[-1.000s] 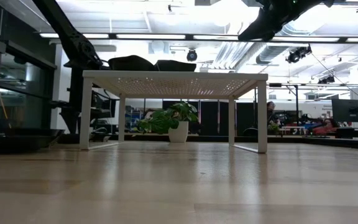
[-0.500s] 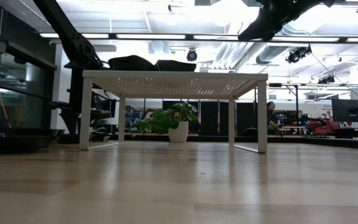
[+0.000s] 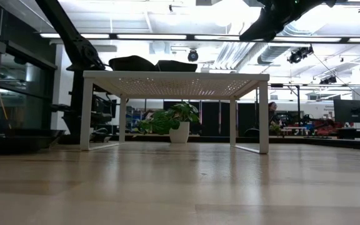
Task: Pick & Place Mini shaped plates
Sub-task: Stack the square plate on top of the square plates on the shelf
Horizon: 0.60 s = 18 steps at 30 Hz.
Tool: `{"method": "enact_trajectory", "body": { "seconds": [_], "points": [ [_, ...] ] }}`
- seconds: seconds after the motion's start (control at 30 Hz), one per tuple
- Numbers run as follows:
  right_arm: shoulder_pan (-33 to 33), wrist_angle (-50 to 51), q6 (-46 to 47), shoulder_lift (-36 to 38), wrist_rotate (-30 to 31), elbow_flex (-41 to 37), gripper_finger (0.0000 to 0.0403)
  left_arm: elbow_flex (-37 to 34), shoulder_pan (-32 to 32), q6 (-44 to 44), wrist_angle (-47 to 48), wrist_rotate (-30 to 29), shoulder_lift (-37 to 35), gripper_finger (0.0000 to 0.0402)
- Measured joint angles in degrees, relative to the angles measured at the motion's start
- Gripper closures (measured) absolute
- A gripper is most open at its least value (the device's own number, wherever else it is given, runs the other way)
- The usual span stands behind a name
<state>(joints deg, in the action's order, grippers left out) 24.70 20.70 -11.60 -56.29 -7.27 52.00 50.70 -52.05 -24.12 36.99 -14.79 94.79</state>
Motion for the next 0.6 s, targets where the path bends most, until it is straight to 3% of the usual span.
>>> {"method": "enact_trajectory", "body": {
  "seconds": [0.6],
  "points": [
    [-0.01, 0.14, 0.2, 0.0, -0.02, -0.01, 0.0384, -0.04, -0.04, 4.15, 0.25, -1.88, -0.07, 0.0393]
  ]
}}
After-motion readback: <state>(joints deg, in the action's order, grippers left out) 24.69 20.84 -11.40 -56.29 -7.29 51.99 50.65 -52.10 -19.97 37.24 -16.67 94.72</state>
